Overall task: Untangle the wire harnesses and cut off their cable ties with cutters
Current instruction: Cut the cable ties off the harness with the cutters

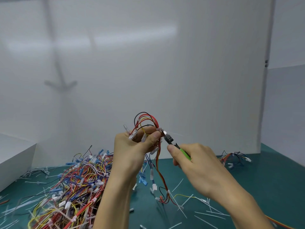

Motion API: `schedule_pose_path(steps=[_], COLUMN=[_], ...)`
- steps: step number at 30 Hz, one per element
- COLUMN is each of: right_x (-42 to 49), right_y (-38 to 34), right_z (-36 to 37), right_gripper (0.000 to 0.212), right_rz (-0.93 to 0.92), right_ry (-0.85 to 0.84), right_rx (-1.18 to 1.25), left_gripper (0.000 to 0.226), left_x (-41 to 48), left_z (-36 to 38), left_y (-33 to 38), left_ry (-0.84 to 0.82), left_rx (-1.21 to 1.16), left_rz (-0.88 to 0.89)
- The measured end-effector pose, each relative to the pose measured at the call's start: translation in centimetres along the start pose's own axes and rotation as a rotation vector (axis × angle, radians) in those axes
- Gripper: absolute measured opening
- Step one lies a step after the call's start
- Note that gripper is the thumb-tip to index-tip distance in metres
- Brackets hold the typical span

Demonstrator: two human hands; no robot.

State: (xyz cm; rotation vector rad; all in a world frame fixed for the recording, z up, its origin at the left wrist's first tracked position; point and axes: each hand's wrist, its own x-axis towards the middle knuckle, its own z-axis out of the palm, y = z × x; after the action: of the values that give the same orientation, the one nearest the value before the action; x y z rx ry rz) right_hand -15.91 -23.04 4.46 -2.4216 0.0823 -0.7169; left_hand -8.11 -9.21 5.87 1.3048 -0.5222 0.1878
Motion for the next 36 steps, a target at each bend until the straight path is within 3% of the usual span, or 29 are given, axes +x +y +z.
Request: schedule_pose_path(steps=[7, 12, 14, 19, 23, 27, 32, 36], right_x=[0.0, 0.2, 0.4, 0.7, 0.5, 0.3, 0.4, 0.3], right_y=[-0.1, -0.2, -0.1, 0.5, 0.4, -0.1, 0.0, -0.1], right_z=[0.6, 0.2, 0.0, -0.1, 0.5, 0.7, 0.9, 1.3], right_gripper=[0.061, 0.057, 0.055, 0.037, 0.019, 0.016, 0.018, 0.021], right_rz=[0.036, 0.182, 0.210, 0.172, 0.134, 0.115, 0.092, 0.000], right_ry=[-0.042, -0.219, -0.188, -0.053, -0.048, -0.054, 0.057, 0.173], right_rx=[0.096, 0.612, 0.719, 0.714, 0.709, 0.730, 0.509, 0.292], left_gripper=[0.017, 0.008, 0.004, 0.019, 0.031, 0.033, 0.050, 0.039], left_x=[0.2, 0.3, 0.3, 0.6, 0.6, 0.6, 0.5, 0.5], left_z=[-0.5, -0.4, -0.4, -0.8, -0.1, 0.2, 0.1, -0.3], left_y=[-0.1, 0.0, 0.0, -0.1, -0.3, -0.4, -0.6, -0.7], left_ry=[-0.011, 0.001, 0.008, -0.056, -0.075, -0.099, -0.178, -0.215], left_rx=[0.037, -0.014, -0.072, -0.168, -0.251, -0.336, -0.297, -0.174], left_rz=[0.013, 0.008, -0.036, -0.179, -0.215, -0.246, -0.235, -0.269])
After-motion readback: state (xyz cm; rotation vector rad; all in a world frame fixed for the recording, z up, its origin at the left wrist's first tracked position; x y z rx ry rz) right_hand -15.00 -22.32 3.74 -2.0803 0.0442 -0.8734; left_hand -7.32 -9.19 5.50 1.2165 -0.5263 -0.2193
